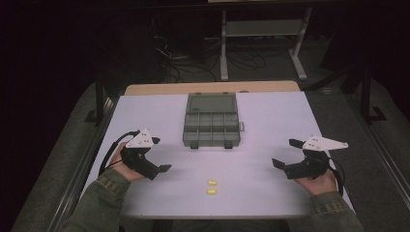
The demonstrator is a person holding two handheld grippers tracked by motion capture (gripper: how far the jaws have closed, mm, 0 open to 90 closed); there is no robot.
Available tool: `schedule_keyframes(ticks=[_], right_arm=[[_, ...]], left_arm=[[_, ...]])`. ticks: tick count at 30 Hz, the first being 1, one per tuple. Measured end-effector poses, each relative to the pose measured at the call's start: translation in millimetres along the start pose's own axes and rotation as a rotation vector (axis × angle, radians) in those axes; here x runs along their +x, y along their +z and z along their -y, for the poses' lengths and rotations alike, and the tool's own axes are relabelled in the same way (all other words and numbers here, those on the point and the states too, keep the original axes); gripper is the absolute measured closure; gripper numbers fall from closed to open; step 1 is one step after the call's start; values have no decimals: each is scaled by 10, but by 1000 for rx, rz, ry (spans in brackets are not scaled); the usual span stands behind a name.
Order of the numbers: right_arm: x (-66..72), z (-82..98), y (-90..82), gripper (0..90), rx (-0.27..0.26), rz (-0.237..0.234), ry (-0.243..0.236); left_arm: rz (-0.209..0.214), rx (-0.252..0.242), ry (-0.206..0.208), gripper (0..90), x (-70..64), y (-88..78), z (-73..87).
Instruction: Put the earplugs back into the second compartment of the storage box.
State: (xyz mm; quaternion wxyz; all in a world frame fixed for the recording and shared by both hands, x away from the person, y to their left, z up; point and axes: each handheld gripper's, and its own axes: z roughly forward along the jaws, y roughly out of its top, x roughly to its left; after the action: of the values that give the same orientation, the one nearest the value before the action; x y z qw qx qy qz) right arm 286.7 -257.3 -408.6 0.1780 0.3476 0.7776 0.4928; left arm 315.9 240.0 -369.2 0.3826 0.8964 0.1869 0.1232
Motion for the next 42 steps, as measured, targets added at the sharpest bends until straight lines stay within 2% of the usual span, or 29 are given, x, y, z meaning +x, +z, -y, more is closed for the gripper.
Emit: schedule_keyframes(ticks=[12, 17, 25, 29, 38, 42], right_arm=[[19, 7, 24, 16, 12, -5, -13], [19, 5, 13, 16, 10, -8, -15], [23, 5, 5, 16, 9, -12, -14], [29, 4, 5, 16, 7, -14, -18], [37, 6, 16, 16, 10, -20, -22], [41, 9, 24, 16, 13, -24, -23]], left_arm=[[74, 41, 49, 10, -70, 250, -208], [109, 60, 75, 10, -117, 411, -270], [147, 80, 105, 10, -184, 590, -364], [171, 94, 115, 10, -221, 680, -391], [225, 166, 143, 14, -295, 932, -391], [255, 171, 164, 40, -342, 1005, -412]])
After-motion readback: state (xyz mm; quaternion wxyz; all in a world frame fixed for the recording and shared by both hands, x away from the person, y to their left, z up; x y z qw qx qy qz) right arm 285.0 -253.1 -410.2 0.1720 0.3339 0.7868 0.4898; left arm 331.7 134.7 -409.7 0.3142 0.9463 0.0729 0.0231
